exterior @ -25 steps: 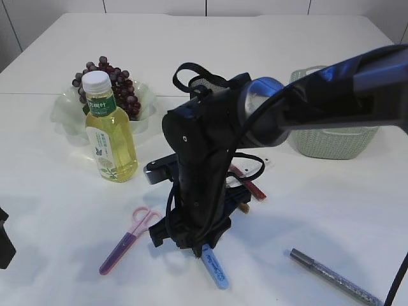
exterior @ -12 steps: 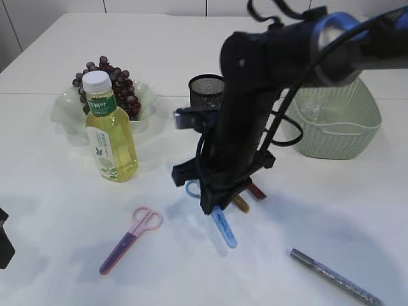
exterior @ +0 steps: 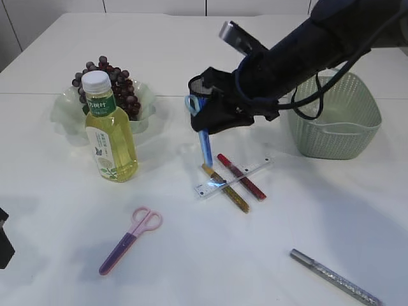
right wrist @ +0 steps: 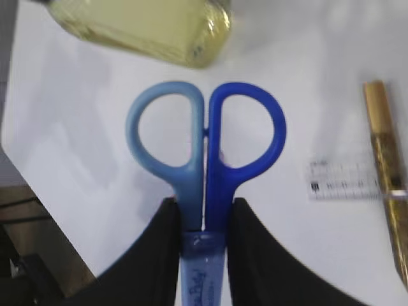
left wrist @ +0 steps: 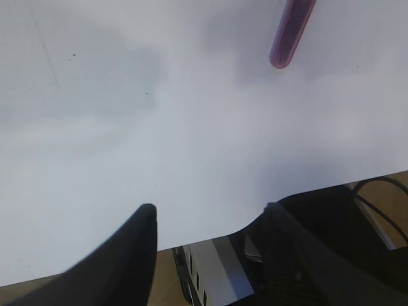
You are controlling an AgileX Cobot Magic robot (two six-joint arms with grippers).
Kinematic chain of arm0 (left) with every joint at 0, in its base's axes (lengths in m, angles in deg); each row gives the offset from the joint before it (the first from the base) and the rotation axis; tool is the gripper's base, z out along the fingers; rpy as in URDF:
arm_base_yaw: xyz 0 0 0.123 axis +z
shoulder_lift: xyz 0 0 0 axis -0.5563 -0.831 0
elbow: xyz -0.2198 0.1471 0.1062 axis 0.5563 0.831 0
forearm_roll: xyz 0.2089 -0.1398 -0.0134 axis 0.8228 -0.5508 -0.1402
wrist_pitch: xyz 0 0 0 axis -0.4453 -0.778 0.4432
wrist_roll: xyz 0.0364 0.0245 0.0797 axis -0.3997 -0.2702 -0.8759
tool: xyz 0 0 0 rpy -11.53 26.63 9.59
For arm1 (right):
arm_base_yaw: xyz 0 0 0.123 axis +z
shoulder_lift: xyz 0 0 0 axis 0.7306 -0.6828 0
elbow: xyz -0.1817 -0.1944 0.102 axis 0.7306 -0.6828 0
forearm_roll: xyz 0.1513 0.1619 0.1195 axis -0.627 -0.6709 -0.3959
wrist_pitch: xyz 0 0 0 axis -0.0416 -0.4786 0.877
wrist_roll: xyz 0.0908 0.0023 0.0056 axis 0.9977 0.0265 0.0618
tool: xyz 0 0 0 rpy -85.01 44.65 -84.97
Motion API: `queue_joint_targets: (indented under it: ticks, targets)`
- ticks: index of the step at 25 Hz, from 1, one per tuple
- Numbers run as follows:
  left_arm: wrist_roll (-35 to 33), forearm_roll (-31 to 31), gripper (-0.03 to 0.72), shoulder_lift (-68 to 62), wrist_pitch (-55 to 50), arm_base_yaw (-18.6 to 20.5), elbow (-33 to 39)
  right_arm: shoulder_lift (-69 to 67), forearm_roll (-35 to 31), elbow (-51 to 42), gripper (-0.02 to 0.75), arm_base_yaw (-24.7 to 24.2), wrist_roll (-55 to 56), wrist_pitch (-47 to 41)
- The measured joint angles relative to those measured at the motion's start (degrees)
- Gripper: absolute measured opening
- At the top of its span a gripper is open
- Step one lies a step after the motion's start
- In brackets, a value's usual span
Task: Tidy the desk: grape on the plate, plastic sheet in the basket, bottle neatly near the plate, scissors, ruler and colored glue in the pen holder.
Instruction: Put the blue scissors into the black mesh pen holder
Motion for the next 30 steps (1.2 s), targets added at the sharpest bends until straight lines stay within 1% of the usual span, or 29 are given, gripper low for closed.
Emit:
queue_joint_targets:
  ticks: [3, 7, 14, 20, 26, 30]
  targets:
    - [0.0, -0.12, 0.384, 0.0, -0.11, 0.0, 0.0, -0.12, -3.24, 2.24, 0.176, -1.09, -3.33, 2.68]
    - [0.0, -0.51, 0.379, 0.0, -0.8, 0.0, 0.0, -2.82, -4.43, 8.97, 0.176, -1.81, -5.97, 4.94]
    - [0.0, -1.31, 0.374, 0.0, -1.14, 0.0, 0.0, -11.38, -4.55, 23.62, 0.176, -2.64, -10.91, 8.85]
    - [0.0, -1.4, 0.368, 0.0, -1.4, 0.0, 0.0, -17.82, -4.88, 32.46, 0.176, -2.87, -15.53, 14.91]
    - [0.0, -1.52, 0.364, 0.0, -1.4, 0.0, 0.0, -22.49, -5.1, 35.66, 0.176, -2.98, -20.5, 17.59]
    - [0.0, -1.52, 0.364, 0.0, -1.52, 0.0, 0.0, -23.67, -8.07, 36.29, 0.176, -2.98, -27.82, 20.06]
